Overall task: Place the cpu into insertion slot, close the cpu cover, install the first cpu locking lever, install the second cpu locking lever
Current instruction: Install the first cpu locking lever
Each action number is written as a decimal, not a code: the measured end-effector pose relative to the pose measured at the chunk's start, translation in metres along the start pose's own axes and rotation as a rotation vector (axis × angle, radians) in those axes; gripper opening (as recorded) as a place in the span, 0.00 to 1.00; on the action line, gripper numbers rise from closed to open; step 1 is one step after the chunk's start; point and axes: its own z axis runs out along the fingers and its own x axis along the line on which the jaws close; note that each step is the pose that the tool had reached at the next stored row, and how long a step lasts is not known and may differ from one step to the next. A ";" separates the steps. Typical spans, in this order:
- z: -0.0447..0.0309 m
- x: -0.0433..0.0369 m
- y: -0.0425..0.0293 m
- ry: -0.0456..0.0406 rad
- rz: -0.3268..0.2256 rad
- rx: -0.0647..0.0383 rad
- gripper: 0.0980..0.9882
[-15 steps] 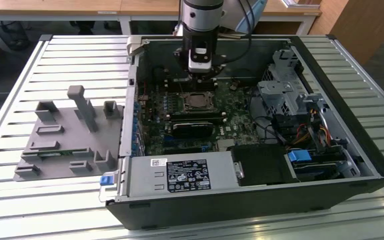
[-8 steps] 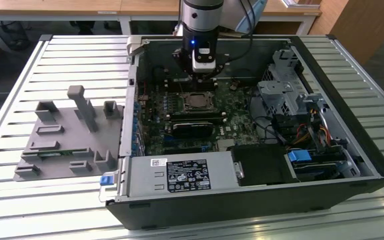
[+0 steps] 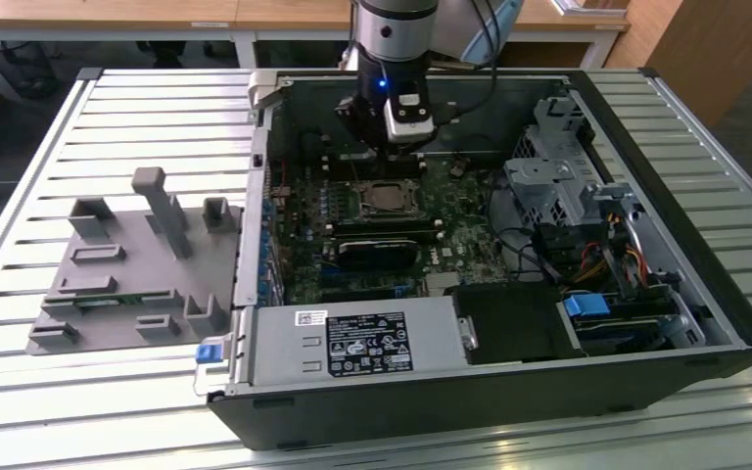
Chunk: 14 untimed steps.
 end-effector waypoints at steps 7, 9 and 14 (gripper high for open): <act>0.0002 0.0000 0.0000 0.0032 -0.114 0.001 0.01; 0.0002 0.0000 0.0000 0.0041 -0.143 0.001 0.01; 0.0003 0.0005 -0.0002 0.0049 -0.196 0.001 0.01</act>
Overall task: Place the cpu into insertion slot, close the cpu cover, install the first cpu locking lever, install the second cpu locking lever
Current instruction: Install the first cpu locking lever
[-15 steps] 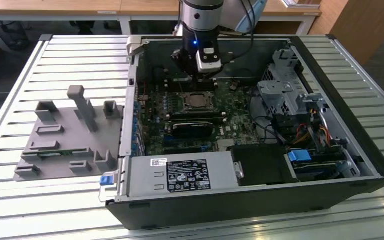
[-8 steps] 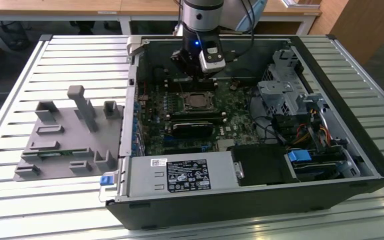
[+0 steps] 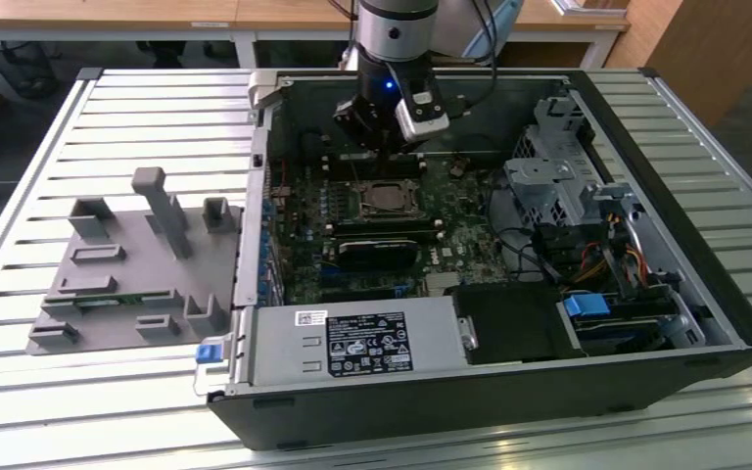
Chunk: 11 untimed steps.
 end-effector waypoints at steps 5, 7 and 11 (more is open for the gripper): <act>0.0000 0.0101 -0.0022 -0.0057 -0.003 -0.001 0.01; -0.0001 0.0129 -0.0029 -0.0070 -0.003 -0.002 0.01; 0.0000 0.0151 -0.0033 -0.0079 -0.024 -0.002 0.01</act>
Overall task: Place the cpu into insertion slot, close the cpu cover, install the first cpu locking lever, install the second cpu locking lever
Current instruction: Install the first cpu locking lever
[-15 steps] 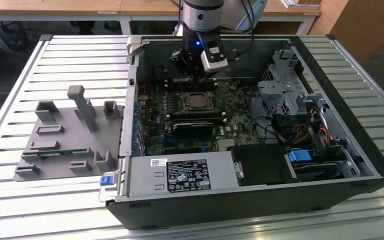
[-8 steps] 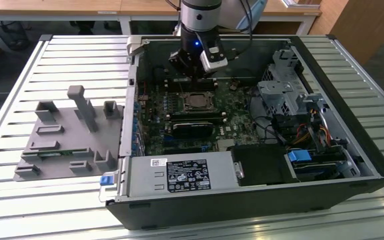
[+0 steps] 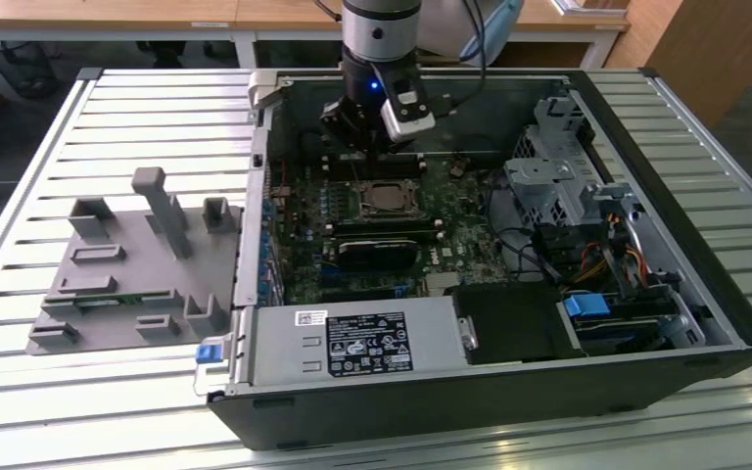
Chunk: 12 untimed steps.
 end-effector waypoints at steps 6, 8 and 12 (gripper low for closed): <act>-0.0001 0.0058 -0.0012 -0.0002 -0.041 0.000 0.01; -0.0001 0.0105 -0.0021 -0.0012 -0.042 -0.001 0.01; -0.0002 0.0193 -0.0039 -0.0029 -0.042 -0.001 0.01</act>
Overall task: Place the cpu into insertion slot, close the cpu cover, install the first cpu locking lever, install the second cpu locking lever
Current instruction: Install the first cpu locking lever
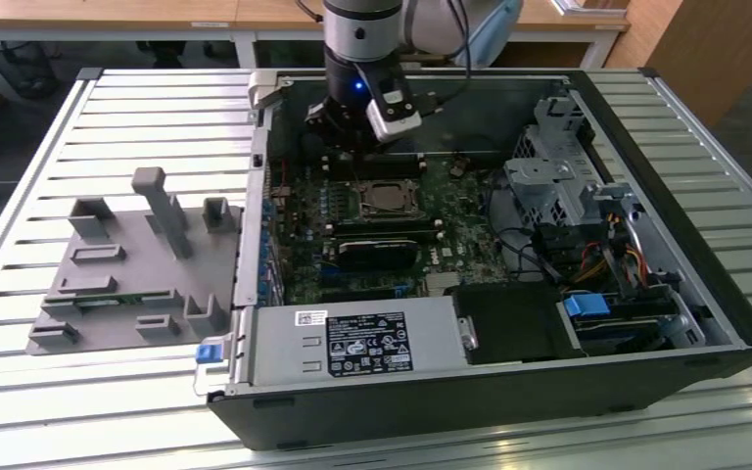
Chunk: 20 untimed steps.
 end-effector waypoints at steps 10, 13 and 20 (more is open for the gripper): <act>-0.0001 0.0122 -0.0006 -0.0004 -0.001 -0.002 0.01; -0.0001 0.0147 0.0007 -0.0003 -0.003 -0.002 0.01; 0.0000 0.0197 0.0036 -0.0002 -0.009 -0.002 0.01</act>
